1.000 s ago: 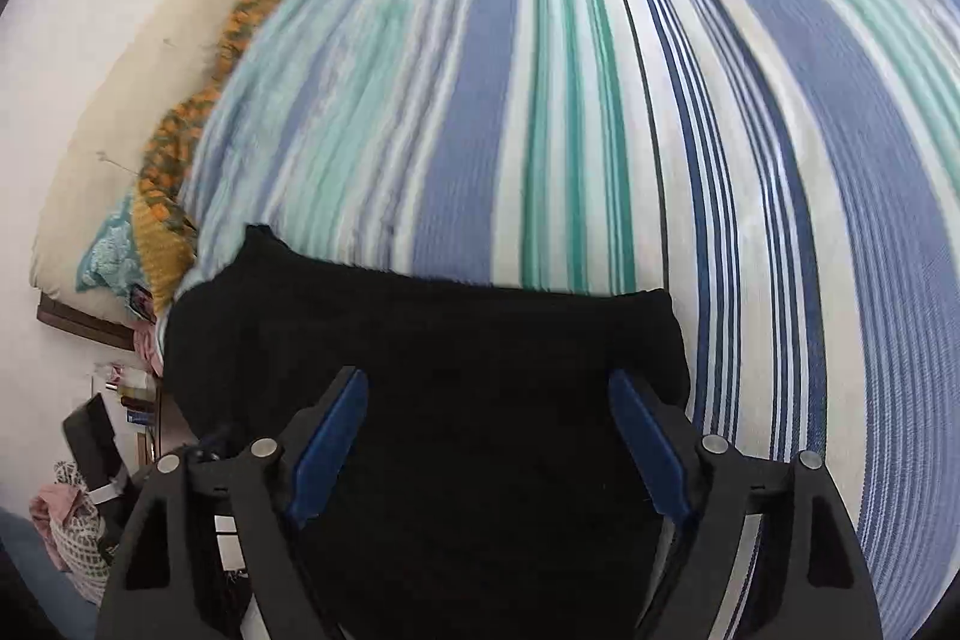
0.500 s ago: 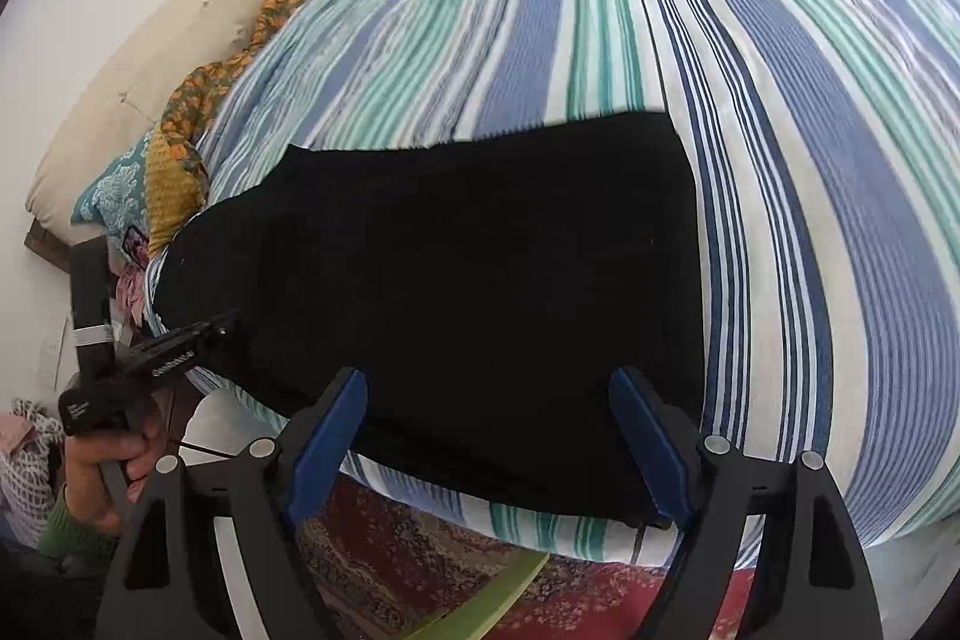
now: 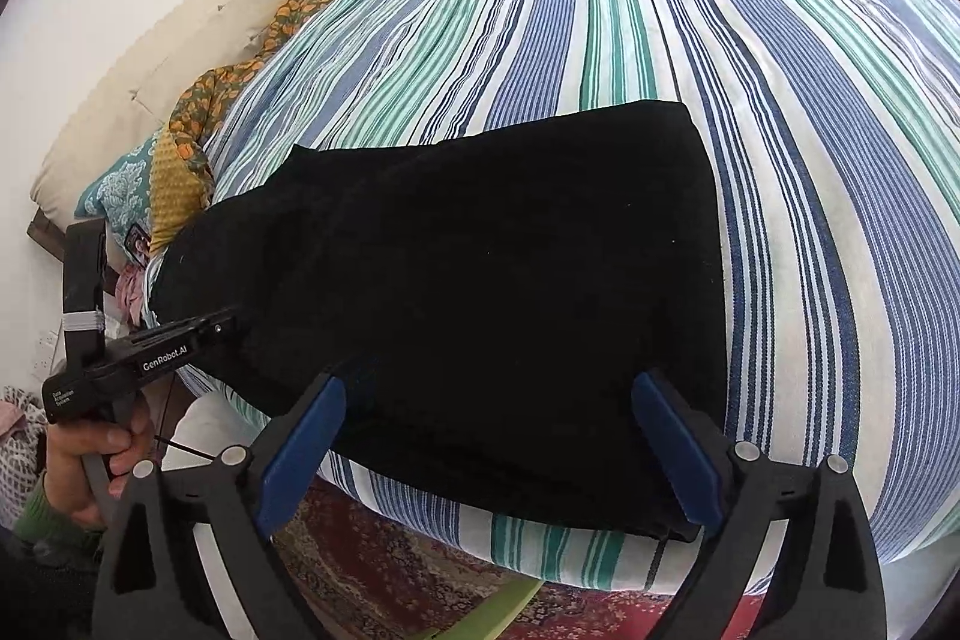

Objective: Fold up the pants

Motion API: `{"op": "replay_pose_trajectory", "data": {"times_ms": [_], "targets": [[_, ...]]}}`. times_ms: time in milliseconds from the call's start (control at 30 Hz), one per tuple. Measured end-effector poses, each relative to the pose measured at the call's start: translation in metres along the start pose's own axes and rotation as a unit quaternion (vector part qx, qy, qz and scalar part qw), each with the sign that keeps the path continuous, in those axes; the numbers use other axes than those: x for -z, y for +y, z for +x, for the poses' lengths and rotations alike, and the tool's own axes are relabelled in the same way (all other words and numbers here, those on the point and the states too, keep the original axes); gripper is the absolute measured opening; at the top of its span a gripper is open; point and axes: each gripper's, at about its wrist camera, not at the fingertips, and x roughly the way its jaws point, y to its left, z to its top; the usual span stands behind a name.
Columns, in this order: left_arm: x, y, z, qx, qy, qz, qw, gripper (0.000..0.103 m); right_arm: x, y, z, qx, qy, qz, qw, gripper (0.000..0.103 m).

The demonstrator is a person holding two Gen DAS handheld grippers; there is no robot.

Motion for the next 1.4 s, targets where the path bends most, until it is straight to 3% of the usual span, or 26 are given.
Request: {"op": "replay_pose_trajectory", "data": {"times_ms": [233, 1400], "targets": [[0.000, 0.001, 0.001, 0.002, -0.001, -0.001, 1.0000, 0.009, 0.003, 0.013, 0.007, 0.029, 0.006, -0.042, 0.999, 0.103], [0.001, 0.002, 0.002, 0.006, -0.001, -0.005, 1.0000, 0.009, 0.005, 0.012, 0.012, 0.032, 0.008, -0.049, 0.998, 0.103]]}}
